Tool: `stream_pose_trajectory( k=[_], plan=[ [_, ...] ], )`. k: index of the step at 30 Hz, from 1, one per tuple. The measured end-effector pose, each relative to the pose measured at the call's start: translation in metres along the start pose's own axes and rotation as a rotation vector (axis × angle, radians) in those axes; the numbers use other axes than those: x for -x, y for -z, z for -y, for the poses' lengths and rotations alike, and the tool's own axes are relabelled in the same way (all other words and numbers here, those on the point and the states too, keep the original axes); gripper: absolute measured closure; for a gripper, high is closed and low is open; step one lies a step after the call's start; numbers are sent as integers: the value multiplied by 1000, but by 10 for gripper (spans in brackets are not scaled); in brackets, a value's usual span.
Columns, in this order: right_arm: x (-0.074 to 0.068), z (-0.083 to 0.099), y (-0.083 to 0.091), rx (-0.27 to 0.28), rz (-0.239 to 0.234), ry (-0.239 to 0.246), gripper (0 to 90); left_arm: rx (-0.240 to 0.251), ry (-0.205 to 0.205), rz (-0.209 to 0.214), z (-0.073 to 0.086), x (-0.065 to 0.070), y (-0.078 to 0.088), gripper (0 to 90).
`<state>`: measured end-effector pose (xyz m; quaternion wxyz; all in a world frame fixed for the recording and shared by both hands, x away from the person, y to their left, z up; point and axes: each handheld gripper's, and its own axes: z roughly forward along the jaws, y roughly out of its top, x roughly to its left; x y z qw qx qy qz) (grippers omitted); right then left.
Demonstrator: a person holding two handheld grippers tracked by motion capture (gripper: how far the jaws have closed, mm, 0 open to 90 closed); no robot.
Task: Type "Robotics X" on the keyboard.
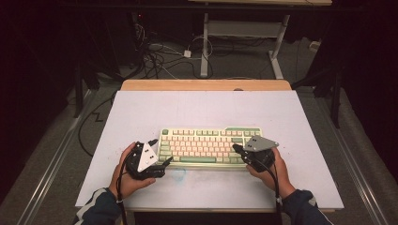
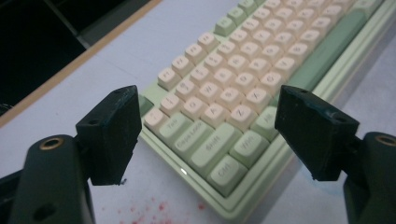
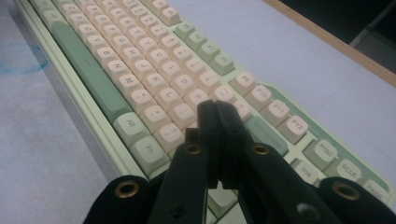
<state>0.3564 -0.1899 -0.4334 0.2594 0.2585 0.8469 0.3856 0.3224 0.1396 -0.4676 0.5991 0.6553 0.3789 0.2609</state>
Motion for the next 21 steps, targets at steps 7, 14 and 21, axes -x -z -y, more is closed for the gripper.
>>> stream_pose_trajectory(
  k=[7,14,21],
  plan=[
    [-4,-7,-13,-23,-16,11,900,-46,-17,-29,15,-3,10,208],
    [-8,-17,-25,-30,-30,23,900,-80,-27,-41,24,-6,16,207],
    [-13,-29,-41,-36,-46,30,900,-100,-23,-59,28,-13,20,208]
  ],
)
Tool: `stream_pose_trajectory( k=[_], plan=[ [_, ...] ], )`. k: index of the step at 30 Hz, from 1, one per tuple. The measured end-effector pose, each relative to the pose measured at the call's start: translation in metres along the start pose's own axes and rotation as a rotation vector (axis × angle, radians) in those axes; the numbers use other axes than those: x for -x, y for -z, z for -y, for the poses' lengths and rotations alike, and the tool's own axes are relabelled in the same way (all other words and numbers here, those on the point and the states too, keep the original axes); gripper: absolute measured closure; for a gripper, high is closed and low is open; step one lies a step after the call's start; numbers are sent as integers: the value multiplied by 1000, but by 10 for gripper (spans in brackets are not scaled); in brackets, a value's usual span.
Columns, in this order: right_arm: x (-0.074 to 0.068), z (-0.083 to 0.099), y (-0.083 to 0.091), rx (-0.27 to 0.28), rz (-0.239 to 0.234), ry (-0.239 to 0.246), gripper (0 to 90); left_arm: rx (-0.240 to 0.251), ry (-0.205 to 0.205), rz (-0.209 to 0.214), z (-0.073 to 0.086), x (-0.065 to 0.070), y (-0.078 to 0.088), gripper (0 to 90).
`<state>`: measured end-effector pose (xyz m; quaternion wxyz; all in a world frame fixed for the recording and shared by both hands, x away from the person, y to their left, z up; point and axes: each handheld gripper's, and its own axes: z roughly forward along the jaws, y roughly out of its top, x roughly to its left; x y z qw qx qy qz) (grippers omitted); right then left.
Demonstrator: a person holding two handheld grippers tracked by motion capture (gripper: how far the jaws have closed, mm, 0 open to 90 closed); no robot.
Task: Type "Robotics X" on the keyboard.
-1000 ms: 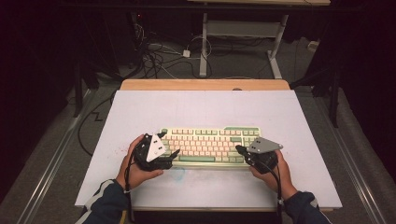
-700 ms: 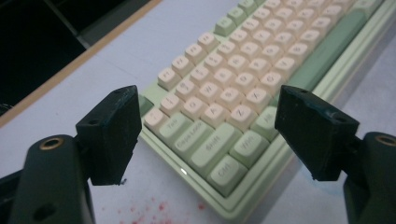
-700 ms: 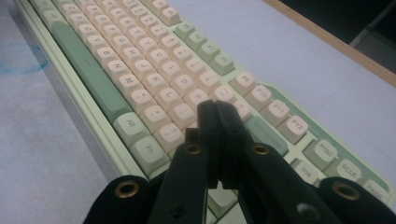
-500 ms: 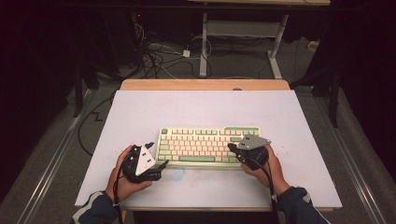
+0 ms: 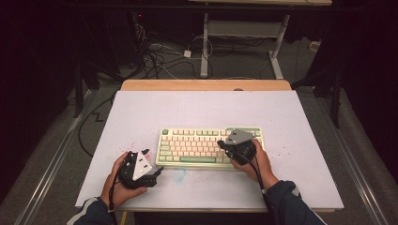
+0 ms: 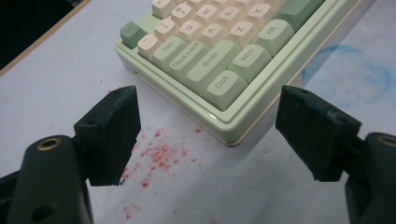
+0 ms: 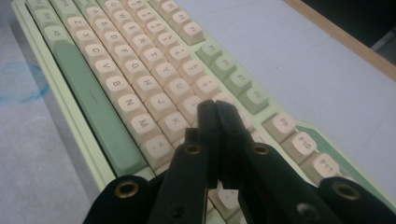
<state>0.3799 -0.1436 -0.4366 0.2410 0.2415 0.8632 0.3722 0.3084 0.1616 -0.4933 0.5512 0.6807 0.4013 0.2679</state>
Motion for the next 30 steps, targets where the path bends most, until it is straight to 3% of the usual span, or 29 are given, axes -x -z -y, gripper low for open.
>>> stream_pose_trajectory(
  k=[12,28,30],
  plan=[
    [-2,-8,-24,-56,-6,11,900,-25,-15,13,4,3,-2,208],
    [-3,-9,-33,-113,22,25,900,-42,-31,22,7,6,-3,208],
    [-3,-9,-31,-91,12,15,900,-43,-35,24,7,7,-2,207]
  ],
)
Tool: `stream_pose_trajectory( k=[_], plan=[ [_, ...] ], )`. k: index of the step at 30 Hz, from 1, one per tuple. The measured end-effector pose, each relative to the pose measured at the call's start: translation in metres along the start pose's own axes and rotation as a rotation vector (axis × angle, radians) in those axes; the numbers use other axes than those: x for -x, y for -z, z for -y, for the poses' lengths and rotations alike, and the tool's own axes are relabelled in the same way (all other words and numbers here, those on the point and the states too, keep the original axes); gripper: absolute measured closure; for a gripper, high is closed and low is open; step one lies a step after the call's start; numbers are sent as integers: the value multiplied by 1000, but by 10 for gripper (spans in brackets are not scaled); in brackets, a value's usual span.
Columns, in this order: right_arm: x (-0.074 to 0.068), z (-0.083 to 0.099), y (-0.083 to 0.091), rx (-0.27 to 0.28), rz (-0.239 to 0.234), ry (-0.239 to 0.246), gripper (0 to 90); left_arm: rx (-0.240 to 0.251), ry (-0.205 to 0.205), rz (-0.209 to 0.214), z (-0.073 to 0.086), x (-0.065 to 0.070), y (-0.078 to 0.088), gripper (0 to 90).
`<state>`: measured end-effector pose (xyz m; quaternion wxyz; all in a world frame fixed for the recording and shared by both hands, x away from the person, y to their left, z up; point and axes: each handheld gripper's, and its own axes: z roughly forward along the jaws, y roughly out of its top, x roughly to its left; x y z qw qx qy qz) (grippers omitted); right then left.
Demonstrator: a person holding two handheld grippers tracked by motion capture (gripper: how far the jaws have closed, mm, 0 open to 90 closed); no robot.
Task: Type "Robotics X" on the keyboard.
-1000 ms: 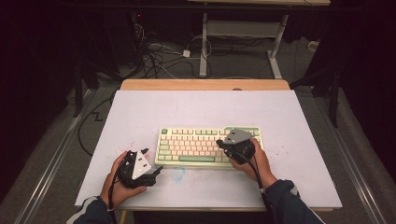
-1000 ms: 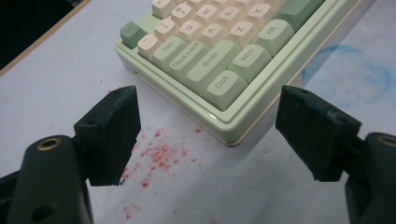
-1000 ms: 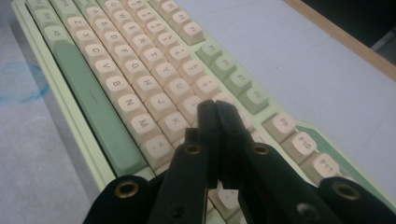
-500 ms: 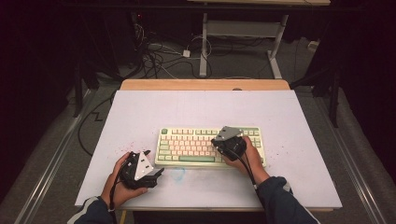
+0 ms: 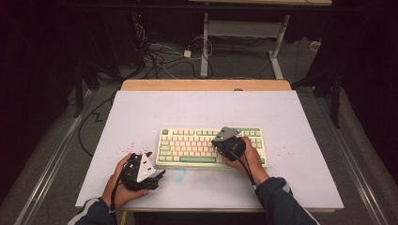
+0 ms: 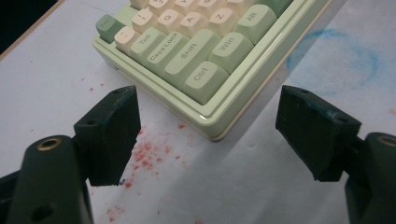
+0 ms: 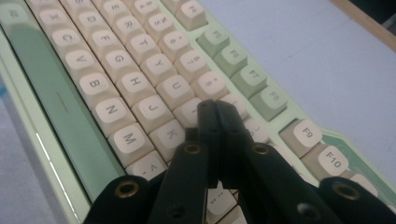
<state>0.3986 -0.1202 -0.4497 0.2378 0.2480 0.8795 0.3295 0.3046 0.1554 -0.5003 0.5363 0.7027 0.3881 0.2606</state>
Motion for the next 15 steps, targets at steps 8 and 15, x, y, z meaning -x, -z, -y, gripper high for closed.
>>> stream_pose_trajectory(
  k=[8,15],
  plan=[
    [3,4,16,107,-6,-43,882,7,-12,-12,0,-1,0,208],
    [4,10,32,182,10,-48,761,6,-7,-7,0,-1,1,208]
  ],
)
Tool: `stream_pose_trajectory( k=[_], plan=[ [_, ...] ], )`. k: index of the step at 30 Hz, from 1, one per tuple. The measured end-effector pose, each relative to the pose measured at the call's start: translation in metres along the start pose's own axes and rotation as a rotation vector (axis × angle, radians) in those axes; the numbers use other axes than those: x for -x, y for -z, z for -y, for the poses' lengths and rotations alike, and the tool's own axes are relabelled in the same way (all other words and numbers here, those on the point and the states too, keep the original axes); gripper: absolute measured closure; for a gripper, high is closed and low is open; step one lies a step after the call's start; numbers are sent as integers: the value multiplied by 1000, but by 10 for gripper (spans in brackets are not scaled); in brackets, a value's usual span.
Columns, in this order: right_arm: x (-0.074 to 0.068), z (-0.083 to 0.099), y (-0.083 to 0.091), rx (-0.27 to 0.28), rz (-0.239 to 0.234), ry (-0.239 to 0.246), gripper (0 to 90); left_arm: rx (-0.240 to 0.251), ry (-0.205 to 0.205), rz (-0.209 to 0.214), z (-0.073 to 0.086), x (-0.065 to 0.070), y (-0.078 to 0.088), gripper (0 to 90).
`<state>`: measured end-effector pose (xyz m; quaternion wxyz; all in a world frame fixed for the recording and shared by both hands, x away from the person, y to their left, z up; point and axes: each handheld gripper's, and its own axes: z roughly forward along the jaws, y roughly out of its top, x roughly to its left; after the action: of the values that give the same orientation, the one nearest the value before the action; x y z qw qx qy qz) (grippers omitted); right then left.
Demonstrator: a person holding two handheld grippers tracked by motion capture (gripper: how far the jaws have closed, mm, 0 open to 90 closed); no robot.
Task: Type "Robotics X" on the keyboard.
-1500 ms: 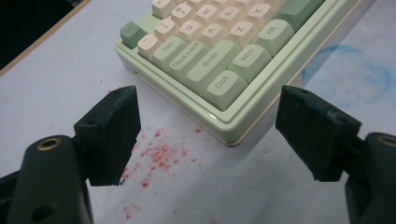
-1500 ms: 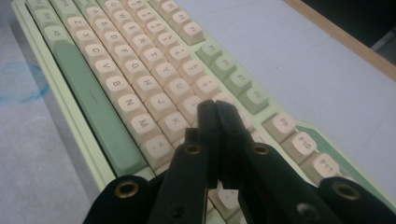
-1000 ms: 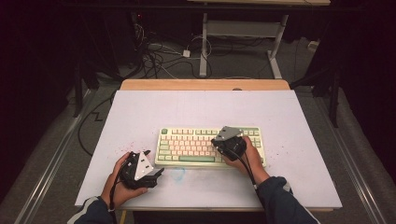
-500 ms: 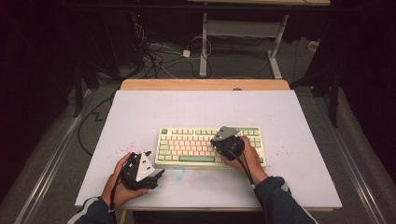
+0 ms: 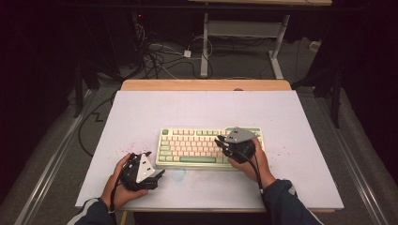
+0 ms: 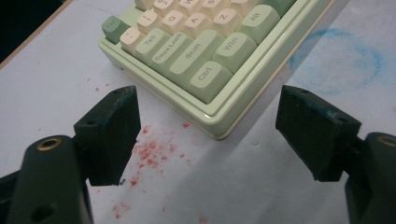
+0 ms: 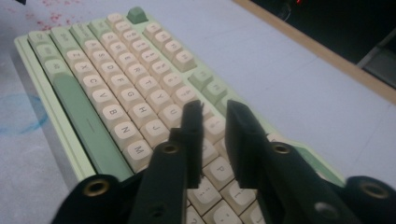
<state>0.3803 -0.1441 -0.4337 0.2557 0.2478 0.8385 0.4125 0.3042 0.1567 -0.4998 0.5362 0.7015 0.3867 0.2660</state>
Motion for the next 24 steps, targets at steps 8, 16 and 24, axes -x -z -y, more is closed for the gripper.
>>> stream_pose_trajectory(
  k=[8,16,24],
  plan=[
    [1,9,22,84,60,-11,456,-8,-4,2,1,1,0,207],
    [-1,24,46,143,134,-30,229,-13,12,12,0,1,1,218],
    [1,46,68,152,173,-56,179,8,47,32,-8,1,5,300]
  ],
)
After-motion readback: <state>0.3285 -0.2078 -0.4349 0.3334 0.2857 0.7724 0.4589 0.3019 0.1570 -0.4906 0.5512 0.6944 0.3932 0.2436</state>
